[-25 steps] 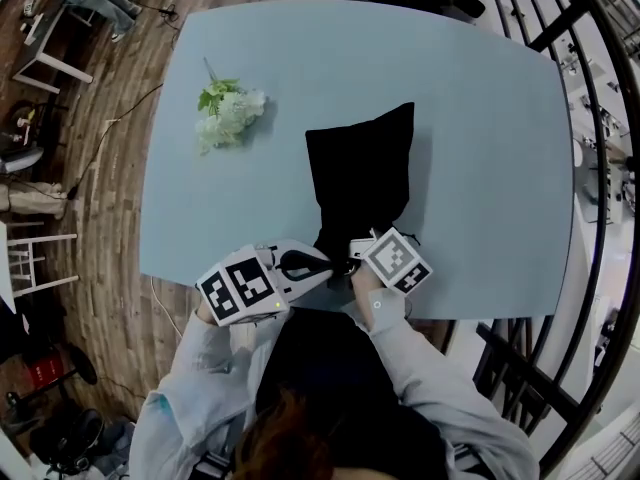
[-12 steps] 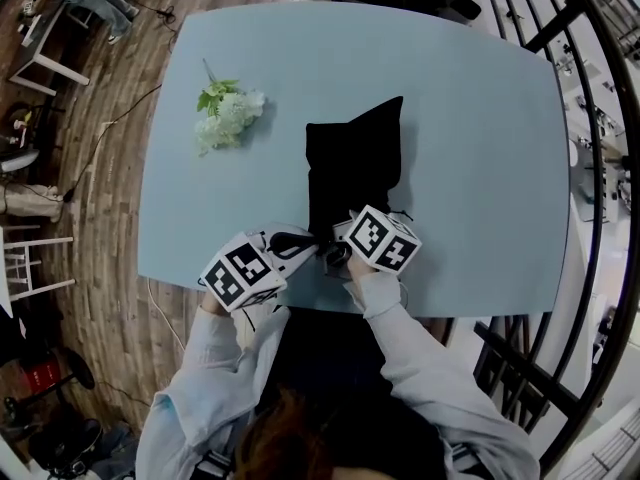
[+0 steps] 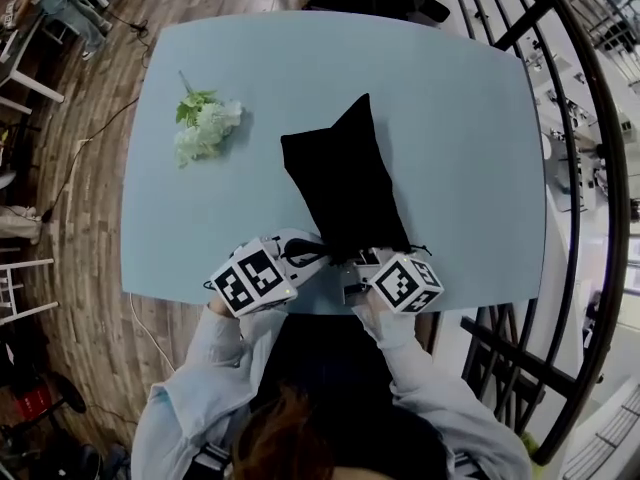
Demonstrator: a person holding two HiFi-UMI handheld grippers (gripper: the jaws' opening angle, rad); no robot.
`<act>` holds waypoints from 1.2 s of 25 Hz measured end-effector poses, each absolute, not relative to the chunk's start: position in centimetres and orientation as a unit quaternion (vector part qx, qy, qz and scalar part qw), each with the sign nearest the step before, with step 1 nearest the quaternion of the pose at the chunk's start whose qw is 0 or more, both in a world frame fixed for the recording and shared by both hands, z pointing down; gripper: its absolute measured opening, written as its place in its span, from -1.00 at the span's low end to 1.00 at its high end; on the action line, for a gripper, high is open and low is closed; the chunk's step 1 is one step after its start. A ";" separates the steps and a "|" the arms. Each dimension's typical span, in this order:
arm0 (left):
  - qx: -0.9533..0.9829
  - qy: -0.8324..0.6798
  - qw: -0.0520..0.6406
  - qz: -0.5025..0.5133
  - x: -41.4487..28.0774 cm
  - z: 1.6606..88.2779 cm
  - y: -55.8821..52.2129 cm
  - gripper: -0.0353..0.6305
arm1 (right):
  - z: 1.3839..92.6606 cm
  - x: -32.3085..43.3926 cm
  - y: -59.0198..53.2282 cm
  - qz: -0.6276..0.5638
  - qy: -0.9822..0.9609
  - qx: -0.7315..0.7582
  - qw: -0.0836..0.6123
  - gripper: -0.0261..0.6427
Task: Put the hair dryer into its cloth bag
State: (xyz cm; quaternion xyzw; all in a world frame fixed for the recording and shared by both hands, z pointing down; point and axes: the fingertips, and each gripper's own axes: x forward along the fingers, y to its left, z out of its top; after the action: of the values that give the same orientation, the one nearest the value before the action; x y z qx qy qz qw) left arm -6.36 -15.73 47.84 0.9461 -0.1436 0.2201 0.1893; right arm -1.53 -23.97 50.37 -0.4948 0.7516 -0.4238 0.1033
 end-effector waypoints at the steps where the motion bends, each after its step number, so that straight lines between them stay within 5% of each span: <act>1: 0.948 -0.135 0.184 0.222 -5.5 47.9 -15.6 -0.83 | 50.7 -0.2 -23.8 -0.431 0.737 -0.507 0.115 0.24; 7: 0.942 -0.113 0.184 0.255 0.0 49.8 -15.5 -0.83 | 53.8 7.9 -22.7 -0.442 0.681 -0.573 0.108 0.22; 15: 0.918 -0.239 0.191 0.255 1.0 51.0 -16.0 -0.82 | 50.8 6.6 -19.0 -0.450 0.820 -0.313 0.165 0.09; 21: 0.881 -0.343 0.212 0.248 -2.0 51.4 -14.0 -0.82 | 49.8 9.0 -17.8 -0.443 0.822 -0.305 0.187 0.09; 30: 0.806 -0.490 0.262 0.205 -7.3 53.6 -10.7 -0.70 | 53.5 14.4 -16.1 -0.336 0.851 -0.402 -0.030 0.23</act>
State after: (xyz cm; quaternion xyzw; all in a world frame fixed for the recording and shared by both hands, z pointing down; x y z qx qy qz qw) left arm -7.28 -10.69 53.62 0.8061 -0.4897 0.2045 0.2620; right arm 14.42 -16.10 53.54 -0.4020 0.8511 -0.3364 -0.0298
